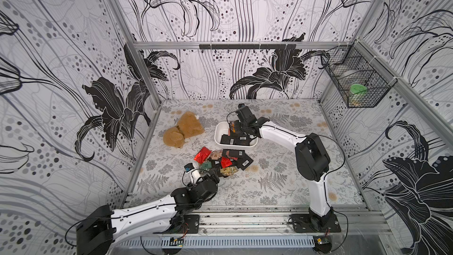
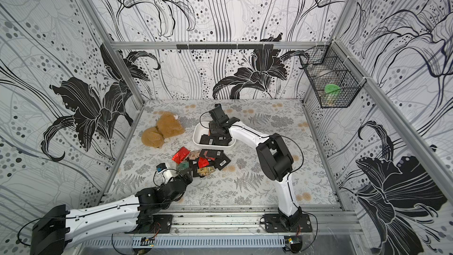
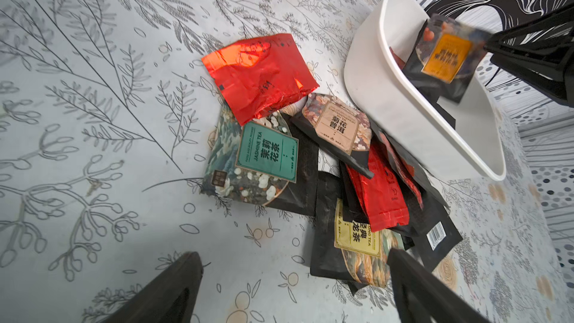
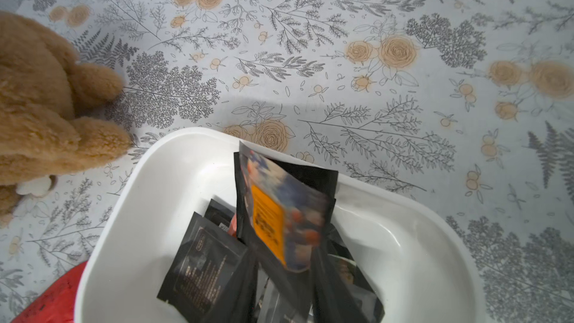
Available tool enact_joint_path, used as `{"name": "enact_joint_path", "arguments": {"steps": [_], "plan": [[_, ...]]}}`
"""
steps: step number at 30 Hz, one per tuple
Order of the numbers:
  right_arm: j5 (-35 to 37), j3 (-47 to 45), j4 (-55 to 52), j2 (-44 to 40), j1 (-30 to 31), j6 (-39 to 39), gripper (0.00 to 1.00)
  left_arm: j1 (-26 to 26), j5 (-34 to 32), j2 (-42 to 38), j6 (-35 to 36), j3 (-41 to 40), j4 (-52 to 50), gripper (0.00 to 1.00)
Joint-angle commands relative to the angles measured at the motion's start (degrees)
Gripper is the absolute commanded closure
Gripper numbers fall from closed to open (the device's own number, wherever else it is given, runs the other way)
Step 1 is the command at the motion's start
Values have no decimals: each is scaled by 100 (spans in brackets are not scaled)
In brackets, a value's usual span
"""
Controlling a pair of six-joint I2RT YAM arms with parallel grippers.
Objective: Put the tea bags into the storage box
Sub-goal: Place the tea bag in the storage box, then pick up the tea bag from the center of the board.
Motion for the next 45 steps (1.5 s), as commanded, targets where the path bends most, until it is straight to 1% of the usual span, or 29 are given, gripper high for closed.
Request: {"name": "enact_joint_path", "arguments": {"steps": [1,2,4,7,9,11,12,13,14,15,17,19,20,22,28,33,36,39,45], "plan": [[193,-532,74,-623,-25,-123,64,-10,-514,146,138,372,-428,1],[164,-801,207,-870,-12,-156,64,0,-508,197,203,420,-387,1],[-17,-1293,479,-1347,-20,-237,63,41,-403,249,363,519,-261,4],[-614,-2173,963,-2137,-20,-400,63,205,-6,265,719,517,307,6],[-1064,-2713,1207,-2650,-11,-424,63,561,647,236,1005,448,851,11],[-1427,-3087,1274,-2946,25,-458,63,977,1402,205,1198,330,1416,17],[-1538,-3269,1307,-3079,65,-532,63,1225,1808,191,1254,241,1712,20],[-1556,-3400,1345,-3172,109,-584,64,1413,2105,187,1268,170,1944,21],[-1578,-3604,1429,-3292,159,-673,65,1618,2394,182,1270,110,2134,25],[-1604,-3802,1503,-3386,203,-750,65,1822,2571,200,1245,68,2223,29],[-1678,-4070,1630,-3506,250,-800,67,2091,2756,245,1229,70,2230,32],[-1876,-4294,1855,-3571,274,-835,67,2319,2925,313,1205,46,2274,39],[-1949,-4447,2063,-3581,294,-827,67,2422,2979,353,1153,25,2310,41],[-2104,-4653,2415,-3544,338,-835,68,2559,3078,446,1019,-39,2434,41],[-2168,-5075,3156,-3442,411,-728,68,2697,3361,798,502,-232,3033,41],[-2224,-5178,3217,-3373,411,-676,68,2708,3188,1011,118,-246,3185,41],[-2040,-5191,3186,-3409,411,-671,69,2710,3210,1132,-8,-271,3414,42],[-1882,-5298,3257,-3486,411,-632,69,2717,3113,1267,-154,-228,3438,43],[-1823,-5353,3303,-3547,411,-618,69,2734,3130,1667,-245,-106,3612,46]]}}
